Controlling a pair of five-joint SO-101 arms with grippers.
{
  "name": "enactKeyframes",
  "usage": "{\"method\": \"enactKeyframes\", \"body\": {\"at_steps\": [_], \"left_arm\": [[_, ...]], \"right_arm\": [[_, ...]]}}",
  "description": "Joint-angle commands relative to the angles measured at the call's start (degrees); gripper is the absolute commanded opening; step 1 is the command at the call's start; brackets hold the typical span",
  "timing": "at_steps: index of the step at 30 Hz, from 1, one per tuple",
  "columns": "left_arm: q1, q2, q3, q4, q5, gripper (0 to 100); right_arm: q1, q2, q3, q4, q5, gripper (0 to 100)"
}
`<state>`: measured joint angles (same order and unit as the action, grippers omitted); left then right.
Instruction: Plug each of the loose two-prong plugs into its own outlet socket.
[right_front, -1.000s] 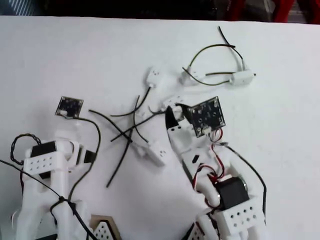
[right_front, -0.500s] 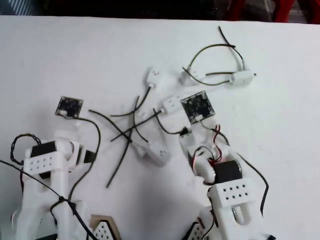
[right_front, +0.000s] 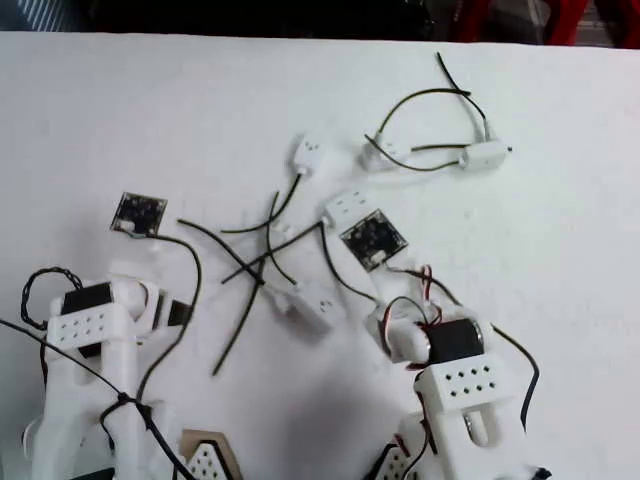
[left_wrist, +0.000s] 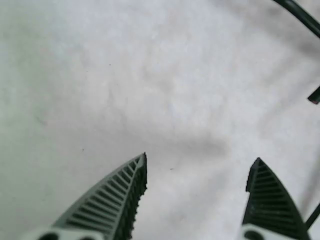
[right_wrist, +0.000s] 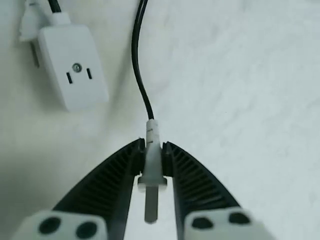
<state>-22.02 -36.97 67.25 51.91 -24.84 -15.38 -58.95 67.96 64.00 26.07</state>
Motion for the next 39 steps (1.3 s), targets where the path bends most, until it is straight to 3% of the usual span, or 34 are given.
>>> {"method": "enactKeyframes", "body": {"at_steps": [1, 11, 26, 39], "left_arm": [[-0.2, -2.1, -0.6, -0.9, -0.1, 31], [-0.2, -2.1, -0.6, -0.9, -0.1, 31], [-0.2, -2.1, -0.6, -0.9, -0.1, 31], [-0.3, -2.1, -0.6, -0.9, -0.1, 31]], "right_arm": [[0.7, 0.3, -0.2, 2.9, 2.0, 1.7], [0.4, 1.5, -0.1, 9.1, 6.1, 1.8], [0.3, 28.4, -7.4, 7.8, 6.0, 1.9], [0.3, 31.0, -8.8, 10.5, 8.7, 2.1]]}}
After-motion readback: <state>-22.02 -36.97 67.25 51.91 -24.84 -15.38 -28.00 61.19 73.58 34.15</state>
